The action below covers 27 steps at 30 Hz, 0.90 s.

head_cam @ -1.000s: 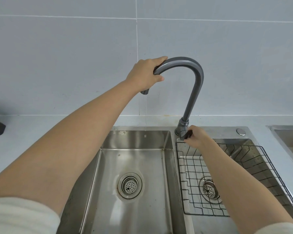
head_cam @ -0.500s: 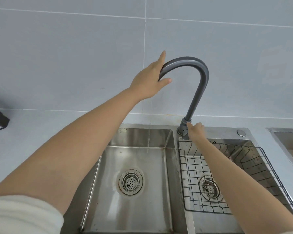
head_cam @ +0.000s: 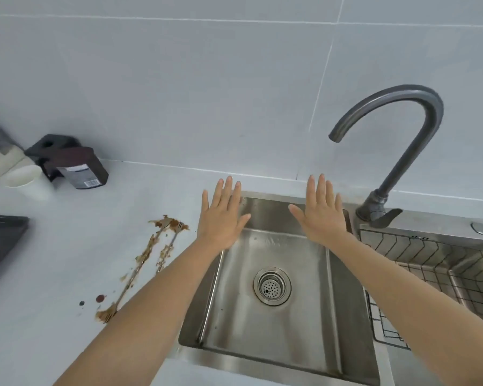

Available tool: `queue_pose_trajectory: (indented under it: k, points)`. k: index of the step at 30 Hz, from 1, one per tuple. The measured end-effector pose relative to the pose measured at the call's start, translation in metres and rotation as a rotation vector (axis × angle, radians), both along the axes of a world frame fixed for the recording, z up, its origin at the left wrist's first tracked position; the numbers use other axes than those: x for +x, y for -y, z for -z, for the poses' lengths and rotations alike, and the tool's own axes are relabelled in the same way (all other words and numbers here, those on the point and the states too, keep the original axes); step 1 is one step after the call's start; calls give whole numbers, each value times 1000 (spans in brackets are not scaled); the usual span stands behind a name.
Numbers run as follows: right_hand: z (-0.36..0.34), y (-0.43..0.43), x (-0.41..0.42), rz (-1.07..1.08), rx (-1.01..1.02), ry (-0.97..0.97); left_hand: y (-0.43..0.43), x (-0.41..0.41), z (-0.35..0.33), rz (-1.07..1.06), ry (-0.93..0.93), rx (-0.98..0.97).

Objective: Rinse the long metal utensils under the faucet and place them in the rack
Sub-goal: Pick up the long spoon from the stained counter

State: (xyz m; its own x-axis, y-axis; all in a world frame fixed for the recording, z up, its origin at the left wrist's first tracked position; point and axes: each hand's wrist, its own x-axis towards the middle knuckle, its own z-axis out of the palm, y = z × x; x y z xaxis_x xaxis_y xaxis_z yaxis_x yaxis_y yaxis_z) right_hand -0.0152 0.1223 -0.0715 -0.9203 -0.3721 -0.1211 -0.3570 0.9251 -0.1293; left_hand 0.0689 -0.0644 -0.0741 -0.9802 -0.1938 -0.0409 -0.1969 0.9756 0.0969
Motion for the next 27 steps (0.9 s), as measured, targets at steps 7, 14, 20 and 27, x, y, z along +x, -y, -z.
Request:
queue_pose_trajectory:
  k: [7,14,20,27]
  points:
    - [10,92,40,-243,28,-13,87,78,22,-216,70,-45]
    - [39,179,80,-590,64,64,134,141,45,-336,192,-29]
    - [77,232,98,-866,258,-21,144,153,72,-351,291,49]
    - [109,262,84,-1168,323,-212,140,138,98,-305,341,76]
